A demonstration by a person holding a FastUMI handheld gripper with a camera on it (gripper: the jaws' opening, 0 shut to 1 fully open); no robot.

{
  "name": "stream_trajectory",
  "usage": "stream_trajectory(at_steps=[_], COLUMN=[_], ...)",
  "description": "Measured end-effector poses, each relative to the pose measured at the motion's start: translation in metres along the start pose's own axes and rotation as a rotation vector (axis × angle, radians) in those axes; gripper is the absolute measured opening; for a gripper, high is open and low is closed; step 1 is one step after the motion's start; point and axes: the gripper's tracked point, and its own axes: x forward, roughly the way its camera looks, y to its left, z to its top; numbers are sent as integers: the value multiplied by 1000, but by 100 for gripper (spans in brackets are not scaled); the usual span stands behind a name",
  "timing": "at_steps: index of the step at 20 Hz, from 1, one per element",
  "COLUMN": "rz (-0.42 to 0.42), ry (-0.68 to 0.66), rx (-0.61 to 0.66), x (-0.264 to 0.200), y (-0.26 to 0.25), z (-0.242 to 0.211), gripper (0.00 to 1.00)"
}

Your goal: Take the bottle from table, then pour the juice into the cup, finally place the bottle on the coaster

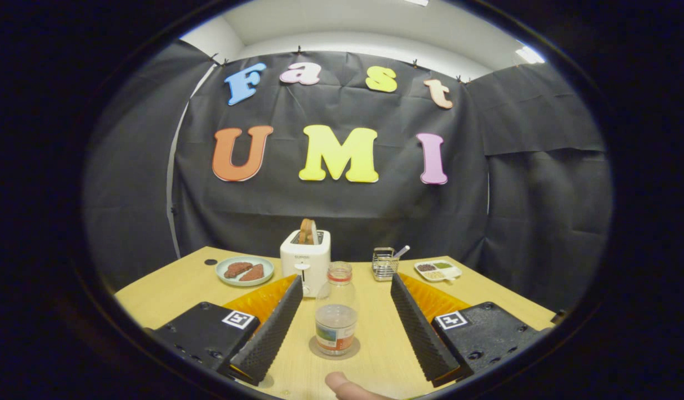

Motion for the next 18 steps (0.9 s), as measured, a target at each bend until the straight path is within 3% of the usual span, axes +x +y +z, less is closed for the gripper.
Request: stream_trajectory(at_steps=[14, 18], rz=[25, 22], ry=[-49, -43], rx=[27, 65], x=[-160, -192], y=[-45, -68], z=[125, 133], gripper=[100, 100])
